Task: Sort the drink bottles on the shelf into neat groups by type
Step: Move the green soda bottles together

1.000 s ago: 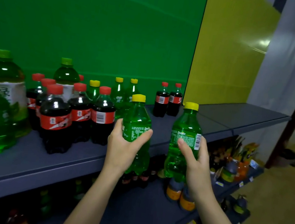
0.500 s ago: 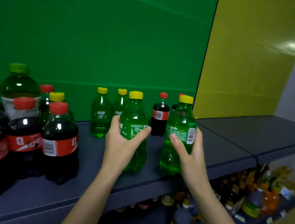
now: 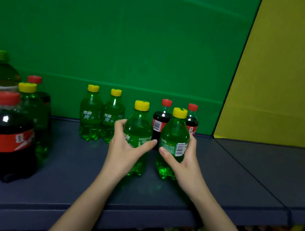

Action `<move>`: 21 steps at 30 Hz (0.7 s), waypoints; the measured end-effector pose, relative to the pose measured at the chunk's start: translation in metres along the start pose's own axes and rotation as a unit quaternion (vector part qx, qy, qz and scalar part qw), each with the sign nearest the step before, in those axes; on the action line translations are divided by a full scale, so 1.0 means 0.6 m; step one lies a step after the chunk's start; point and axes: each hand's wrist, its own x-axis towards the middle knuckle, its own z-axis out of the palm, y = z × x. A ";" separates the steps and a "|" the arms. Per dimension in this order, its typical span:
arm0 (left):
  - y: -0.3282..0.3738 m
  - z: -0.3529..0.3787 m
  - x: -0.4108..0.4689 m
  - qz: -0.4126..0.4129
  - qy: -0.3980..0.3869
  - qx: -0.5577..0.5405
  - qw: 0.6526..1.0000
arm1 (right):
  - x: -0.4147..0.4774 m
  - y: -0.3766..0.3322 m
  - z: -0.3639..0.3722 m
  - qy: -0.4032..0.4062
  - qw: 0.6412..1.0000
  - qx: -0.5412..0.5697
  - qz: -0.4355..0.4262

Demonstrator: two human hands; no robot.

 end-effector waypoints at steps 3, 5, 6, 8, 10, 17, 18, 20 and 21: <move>-0.003 0.030 -0.002 -0.007 -0.005 0.013 1.000 | 0.011 0.023 -0.034 -0.042 0.999 0.002 0.009; -0.010 0.047 -0.002 -0.017 -0.017 0.018 1.000 | 0.016 0.033 -0.053 -0.062 0.998 0.015 0.016; -0.014 0.051 -0.002 -0.025 -0.024 0.012 0.999 | 0.018 0.037 -0.060 -0.067 0.997 0.026 0.022; -0.015 0.058 -0.007 -0.019 -0.035 0.019 0.999 | 0.022 0.046 -0.071 -0.072 0.997 0.031 0.028; -0.016 0.059 -0.009 -0.026 -0.052 0.025 0.998 | 0.026 0.051 -0.075 -0.076 0.996 0.024 0.028; -0.018 0.031 0.065 -0.096 0.008 -0.010 0.995 | 0.055 0.040 -0.136 -0.041 0.998 0.049 0.008; -0.016 0.030 0.079 -0.110 0.002 -0.047 0.993 | 0.071 0.043 -0.147 -0.002 0.999 0.037 -0.003; -0.019 0.027 0.108 -0.131 -0.019 -0.020 0.991 | 0.111 0.051 -0.162 0.032 0.999 -0.008 -0.011; -0.016 0.031 0.122 -0.132 -0.029 -0.010 0.991 | 0.131 0.058 -0.164 0.025 0.999 -0.030 -0.007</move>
